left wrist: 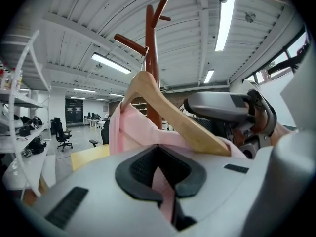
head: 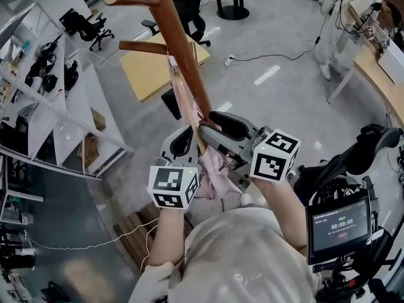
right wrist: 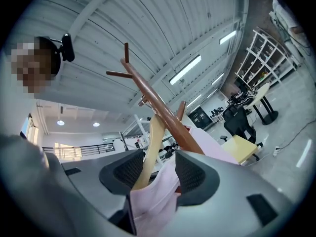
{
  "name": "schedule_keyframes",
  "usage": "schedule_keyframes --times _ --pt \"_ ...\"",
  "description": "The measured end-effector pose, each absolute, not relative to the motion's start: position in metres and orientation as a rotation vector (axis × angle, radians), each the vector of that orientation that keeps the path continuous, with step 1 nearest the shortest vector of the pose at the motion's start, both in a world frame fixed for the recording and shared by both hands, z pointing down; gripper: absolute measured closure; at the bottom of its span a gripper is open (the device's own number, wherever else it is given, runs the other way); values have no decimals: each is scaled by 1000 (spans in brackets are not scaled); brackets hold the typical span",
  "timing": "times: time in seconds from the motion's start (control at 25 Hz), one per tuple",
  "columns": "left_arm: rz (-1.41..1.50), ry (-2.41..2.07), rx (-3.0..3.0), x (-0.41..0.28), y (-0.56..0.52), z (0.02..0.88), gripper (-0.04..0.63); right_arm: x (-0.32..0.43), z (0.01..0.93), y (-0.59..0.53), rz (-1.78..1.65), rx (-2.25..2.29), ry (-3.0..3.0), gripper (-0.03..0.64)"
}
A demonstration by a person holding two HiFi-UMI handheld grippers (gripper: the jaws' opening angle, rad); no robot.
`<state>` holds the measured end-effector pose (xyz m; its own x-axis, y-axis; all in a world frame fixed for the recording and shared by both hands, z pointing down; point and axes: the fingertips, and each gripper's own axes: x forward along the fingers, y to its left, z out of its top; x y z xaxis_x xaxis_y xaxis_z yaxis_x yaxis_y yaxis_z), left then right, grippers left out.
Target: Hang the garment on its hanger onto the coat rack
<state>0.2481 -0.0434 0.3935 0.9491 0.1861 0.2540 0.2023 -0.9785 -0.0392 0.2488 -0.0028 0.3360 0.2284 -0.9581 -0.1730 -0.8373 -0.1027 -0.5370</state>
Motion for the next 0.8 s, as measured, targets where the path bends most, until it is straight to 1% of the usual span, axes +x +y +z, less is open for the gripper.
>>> schedule_keyframes --times 0.44,0.8 --pt "-361 -266 -3058 251 -46 397 589 245 340 9 -280 -2041 1642 433" --pt "-320 -169 -3076 225 -65 386 589 223 290 3 -120 -2113 1760 434"
